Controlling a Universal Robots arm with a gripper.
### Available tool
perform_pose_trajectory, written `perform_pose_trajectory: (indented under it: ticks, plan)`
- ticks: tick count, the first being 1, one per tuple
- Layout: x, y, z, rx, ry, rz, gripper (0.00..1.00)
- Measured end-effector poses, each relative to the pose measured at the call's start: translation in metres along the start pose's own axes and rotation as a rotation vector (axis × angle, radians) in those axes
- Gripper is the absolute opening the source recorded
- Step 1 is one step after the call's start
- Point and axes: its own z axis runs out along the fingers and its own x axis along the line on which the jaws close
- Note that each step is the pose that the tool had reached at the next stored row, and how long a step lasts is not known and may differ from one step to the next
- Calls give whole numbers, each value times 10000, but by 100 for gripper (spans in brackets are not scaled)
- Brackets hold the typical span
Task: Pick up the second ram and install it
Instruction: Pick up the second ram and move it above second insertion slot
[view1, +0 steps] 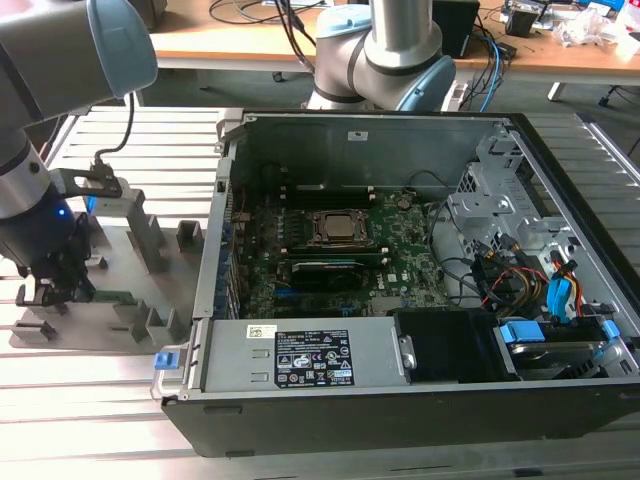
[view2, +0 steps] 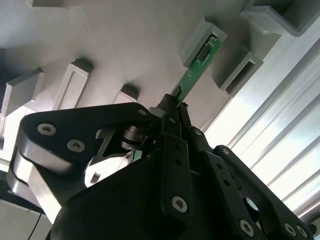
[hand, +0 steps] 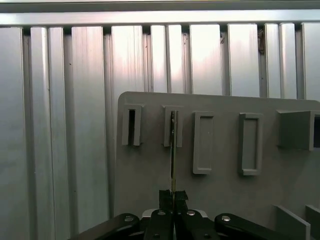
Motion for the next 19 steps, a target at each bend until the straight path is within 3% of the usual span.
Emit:
perform_pose_trajectory:
  ticks: [10, 17, 19]
  plan:
    - [-4, 1, -141, -1, 1, -1, 14]
    - [-13, 3, -300, 0, 0, 0, 14]
    - [-20, 4, -383, 1, 0, 0, 14]
